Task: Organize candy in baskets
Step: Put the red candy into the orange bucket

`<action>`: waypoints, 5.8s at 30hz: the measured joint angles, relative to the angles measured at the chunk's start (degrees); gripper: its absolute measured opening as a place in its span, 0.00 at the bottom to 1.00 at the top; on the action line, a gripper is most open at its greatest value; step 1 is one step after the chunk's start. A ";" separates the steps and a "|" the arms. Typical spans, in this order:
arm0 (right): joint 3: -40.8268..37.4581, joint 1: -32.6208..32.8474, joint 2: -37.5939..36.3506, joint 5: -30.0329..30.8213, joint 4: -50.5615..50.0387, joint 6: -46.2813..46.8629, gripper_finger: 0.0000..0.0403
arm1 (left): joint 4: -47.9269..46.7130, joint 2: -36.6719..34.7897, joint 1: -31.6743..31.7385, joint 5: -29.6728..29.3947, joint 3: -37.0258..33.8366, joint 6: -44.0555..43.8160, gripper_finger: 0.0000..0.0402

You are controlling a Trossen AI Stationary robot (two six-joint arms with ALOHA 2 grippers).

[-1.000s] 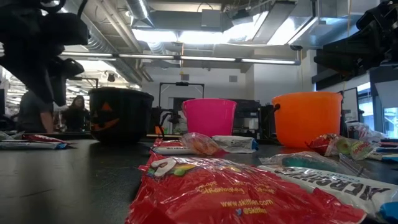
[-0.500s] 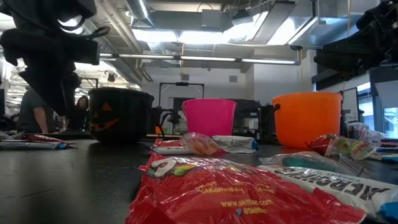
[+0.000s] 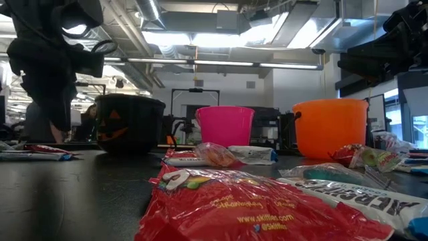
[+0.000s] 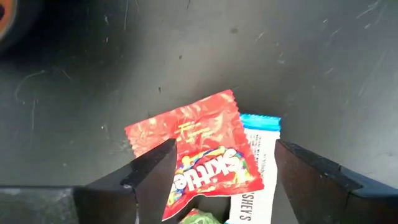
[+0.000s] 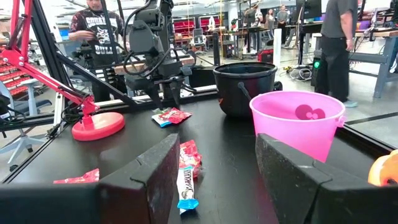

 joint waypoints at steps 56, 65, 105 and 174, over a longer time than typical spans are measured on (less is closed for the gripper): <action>0.00 0.00 -0.02 0.02 0.00 0.00 0.53 | 9.58 11.59 -0.42 5.89 0.00 3.21 0.02; 0.01 -0.02 -0.01 0.01 0.00 0.00 0.53 | 10.18 11.49 -0.42 3.67 4.26 7.38 0.01; 0.00 -0.02 -0.02 0.26 1.66 0.00 0.53 | 54.85 11.45 3.88 11.08 12.28 33.13 0.01; 14.51 0.00 48.91 4.20 37.15 -3.50 0.53 | 63.32 11.45 9.60 12.38 12.28 29.73 0.02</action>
